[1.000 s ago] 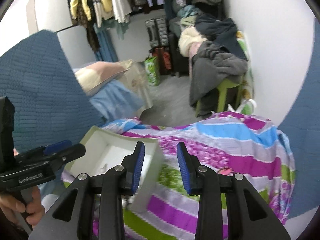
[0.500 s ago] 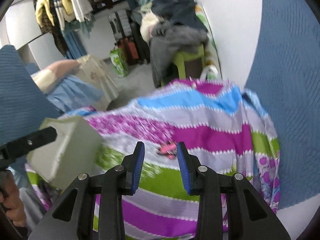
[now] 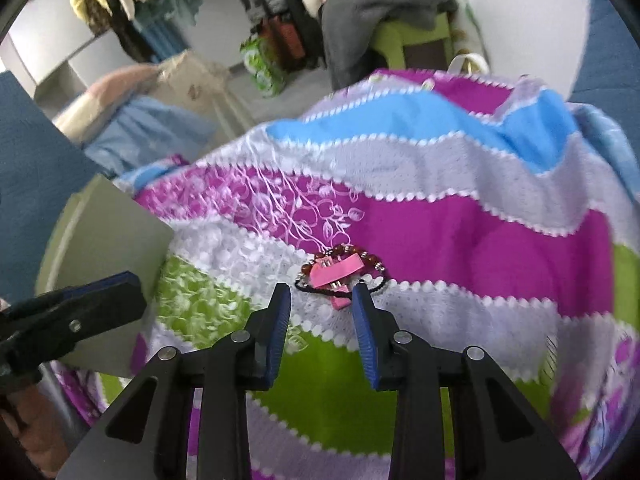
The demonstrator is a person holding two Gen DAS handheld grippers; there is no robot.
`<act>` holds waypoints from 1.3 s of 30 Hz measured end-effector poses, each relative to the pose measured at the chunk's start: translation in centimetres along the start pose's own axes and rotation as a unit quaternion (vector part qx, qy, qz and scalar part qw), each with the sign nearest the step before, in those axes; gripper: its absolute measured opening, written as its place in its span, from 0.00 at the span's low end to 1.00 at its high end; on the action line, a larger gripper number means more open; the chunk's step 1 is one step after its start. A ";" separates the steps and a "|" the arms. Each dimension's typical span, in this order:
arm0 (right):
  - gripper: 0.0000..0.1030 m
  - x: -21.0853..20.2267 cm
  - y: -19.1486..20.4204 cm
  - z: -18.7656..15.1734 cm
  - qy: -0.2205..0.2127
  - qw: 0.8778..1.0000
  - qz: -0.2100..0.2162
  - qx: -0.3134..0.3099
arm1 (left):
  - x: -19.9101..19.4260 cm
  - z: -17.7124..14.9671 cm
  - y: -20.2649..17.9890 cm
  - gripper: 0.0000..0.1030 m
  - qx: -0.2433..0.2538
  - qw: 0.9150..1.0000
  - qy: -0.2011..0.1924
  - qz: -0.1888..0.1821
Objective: Organize jewelry
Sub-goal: 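Grasp the pink clip with the right tool while the left tool grasps the red beaded bracelet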
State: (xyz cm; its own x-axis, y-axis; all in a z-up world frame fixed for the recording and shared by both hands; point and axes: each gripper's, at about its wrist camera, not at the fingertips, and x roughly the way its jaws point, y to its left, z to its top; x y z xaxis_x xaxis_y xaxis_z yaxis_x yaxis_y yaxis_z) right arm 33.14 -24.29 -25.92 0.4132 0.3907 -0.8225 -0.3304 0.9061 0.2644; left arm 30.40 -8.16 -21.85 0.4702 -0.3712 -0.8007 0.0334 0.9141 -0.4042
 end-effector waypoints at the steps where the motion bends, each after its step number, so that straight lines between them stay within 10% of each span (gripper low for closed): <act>1: 0.29 0.5 0.1 0.3 0.003 1.000 -0.005 -0.006 | 0.3 -0.1 0.2 0.25 -0.004 1.000 0.001 0.001; 11: 0.28 2.8 0.7 0.9 0.030 0.998 -0.037 -0.042 | 2.1 0.2 0.6 0.25 -0.018 1.000 0.010 0.005; 24: 0.24 -2.5 -3.3 0.9 -0.061 0.996 0.024 0.064 | 6.3 1.1 -0.3 0.25 -0.018 0.999 0.025 -0.009; 39: 0.25 -2.4 -8.0 -0.4 -0.049 0.984 0.040 0.167 | 10.2 1.1 -3.3 0.25 -0.051 0.991 0.052 -0.114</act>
State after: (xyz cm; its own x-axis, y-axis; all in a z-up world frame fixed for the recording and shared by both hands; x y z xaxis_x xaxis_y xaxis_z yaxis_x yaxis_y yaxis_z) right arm 34.45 -32.54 -26.23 0.4829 0.4622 -0.7437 -0.0743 0.8679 0.4911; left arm 36.01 -14.79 -28.19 0.3673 -0.5850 -0.7231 0.0369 0.7860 -0.6172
